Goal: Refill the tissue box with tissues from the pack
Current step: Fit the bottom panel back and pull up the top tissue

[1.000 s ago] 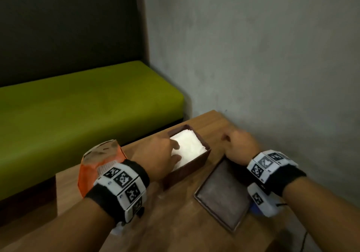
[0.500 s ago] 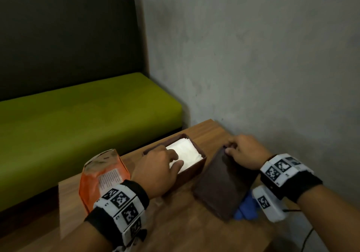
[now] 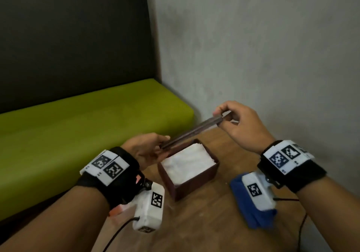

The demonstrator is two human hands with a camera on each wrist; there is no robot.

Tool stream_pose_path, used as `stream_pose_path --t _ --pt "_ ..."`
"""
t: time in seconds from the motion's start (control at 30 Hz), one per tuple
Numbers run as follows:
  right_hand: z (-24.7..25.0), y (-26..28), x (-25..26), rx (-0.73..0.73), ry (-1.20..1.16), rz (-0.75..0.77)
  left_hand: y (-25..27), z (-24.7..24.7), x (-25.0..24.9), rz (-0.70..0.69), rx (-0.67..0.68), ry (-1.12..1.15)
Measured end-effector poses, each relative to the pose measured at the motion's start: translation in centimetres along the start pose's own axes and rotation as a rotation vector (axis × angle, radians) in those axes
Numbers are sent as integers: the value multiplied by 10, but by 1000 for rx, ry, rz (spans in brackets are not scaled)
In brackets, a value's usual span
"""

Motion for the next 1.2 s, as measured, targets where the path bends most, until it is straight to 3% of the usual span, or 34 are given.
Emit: stream_pose_path --t 0.13,0.27,0.47,0.9,1.2 --pt "-25 7 -28 111 -220 -256 -5 15 9 -78 -93 13" --pt "-48 11 -48 38 62 -347 -10 16 31 -107 -177 -127" --pt "-66 9 -65 123 162 -481 -14 12 49 -100 -242 -180" --pt "-73 5 -81 182 221 -554 -31 12 47 -129 -310 -298" --pt "-73 1 -81 257 293 -510 -34 15 51 71 -202 -235"
Point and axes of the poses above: each hand's wrist, its own y-axis away from the middle knuckle, its own z-axis out of the back of the hand, x = y × z, the point moved 2 cm from there along -y, towards the middle knuckle, and after that the axes turned 3 degrees about y, right-handed, at the moved point
